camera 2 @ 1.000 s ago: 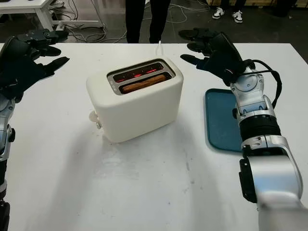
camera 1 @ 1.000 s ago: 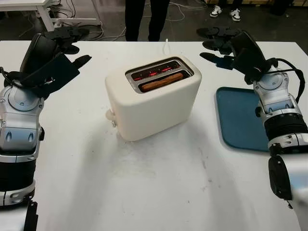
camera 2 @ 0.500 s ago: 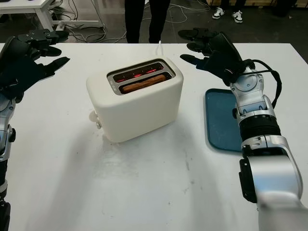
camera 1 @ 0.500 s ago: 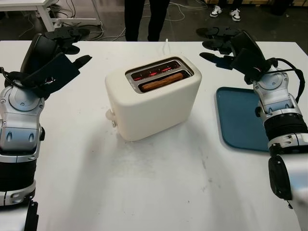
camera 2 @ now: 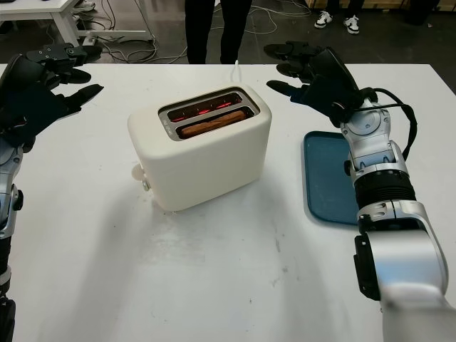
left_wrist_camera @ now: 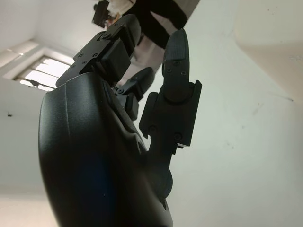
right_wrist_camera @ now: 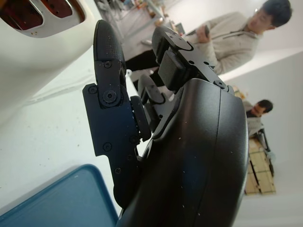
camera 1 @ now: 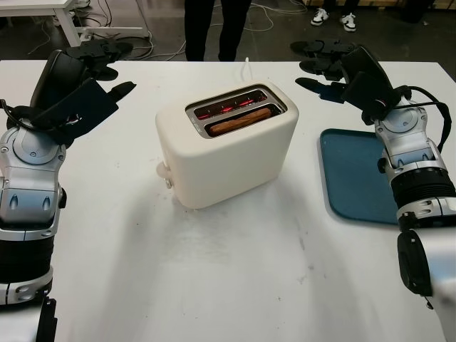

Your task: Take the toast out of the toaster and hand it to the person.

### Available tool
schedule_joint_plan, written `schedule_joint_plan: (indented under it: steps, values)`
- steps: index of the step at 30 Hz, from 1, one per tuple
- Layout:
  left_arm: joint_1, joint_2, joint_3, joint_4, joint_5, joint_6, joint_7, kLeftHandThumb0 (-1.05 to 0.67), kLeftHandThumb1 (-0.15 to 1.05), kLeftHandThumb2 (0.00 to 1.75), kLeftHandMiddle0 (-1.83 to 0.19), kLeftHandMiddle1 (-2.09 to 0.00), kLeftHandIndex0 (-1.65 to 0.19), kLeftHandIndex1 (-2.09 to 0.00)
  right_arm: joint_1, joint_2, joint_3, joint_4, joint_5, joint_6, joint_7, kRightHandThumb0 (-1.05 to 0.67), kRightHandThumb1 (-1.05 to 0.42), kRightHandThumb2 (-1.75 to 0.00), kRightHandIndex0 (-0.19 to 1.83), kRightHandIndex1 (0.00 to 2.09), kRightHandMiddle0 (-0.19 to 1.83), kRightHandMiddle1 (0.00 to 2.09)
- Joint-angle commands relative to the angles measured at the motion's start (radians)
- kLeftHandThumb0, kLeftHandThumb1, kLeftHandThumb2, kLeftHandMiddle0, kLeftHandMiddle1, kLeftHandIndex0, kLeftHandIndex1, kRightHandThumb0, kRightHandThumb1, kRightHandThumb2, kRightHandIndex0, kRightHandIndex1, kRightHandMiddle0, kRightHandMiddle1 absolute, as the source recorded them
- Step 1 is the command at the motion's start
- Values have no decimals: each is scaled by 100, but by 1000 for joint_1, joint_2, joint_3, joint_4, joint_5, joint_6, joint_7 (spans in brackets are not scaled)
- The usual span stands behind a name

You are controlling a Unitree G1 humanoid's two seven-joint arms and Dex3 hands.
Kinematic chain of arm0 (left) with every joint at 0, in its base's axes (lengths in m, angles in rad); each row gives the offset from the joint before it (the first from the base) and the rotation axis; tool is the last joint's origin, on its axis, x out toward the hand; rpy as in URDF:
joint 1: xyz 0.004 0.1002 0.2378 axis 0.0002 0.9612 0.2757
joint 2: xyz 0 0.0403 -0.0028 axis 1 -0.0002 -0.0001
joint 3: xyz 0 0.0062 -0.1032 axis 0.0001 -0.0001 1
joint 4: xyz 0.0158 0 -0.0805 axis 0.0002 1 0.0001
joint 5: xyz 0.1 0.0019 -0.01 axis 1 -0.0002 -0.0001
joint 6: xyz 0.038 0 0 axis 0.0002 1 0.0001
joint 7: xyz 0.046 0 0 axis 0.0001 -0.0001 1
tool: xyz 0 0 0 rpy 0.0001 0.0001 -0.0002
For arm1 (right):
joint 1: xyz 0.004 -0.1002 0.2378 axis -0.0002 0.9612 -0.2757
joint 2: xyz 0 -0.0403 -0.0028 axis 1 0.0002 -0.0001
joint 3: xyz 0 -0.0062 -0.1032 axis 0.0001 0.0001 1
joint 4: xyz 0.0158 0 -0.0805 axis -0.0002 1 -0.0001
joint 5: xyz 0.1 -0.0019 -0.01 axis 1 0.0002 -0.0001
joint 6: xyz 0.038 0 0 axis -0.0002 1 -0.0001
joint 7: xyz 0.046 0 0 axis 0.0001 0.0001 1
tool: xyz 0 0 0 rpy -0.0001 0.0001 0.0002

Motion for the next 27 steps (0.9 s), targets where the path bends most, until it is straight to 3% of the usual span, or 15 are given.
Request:
schedule_joint_plan:
  steps: [1, 21, 27]
  values:
    - [-5, 2, 2, -5, 4, 11, -1, -42, 92, 20, -30, -77, -60, -2, 9, 4, 1, -12, 3, 7, -3, -64, -92, -22, 58, 0, 56, 0]
    - [2, 8, 3, 5, 4, -16, 0, -39, 92, 20, -32, -77, -61, -2, -18, 4, -13, 17, 21, -51, 2, -62, -92, -21, 60, 1, 56, 0]
    - [3, 8, 1, 10, 7, -21, 2, -43, 92, 19, -32, -78, -60, -2, -86, 24, -59, 24, 124, -54, 103, -64, -91, -5, 62, 2, 59, 2]
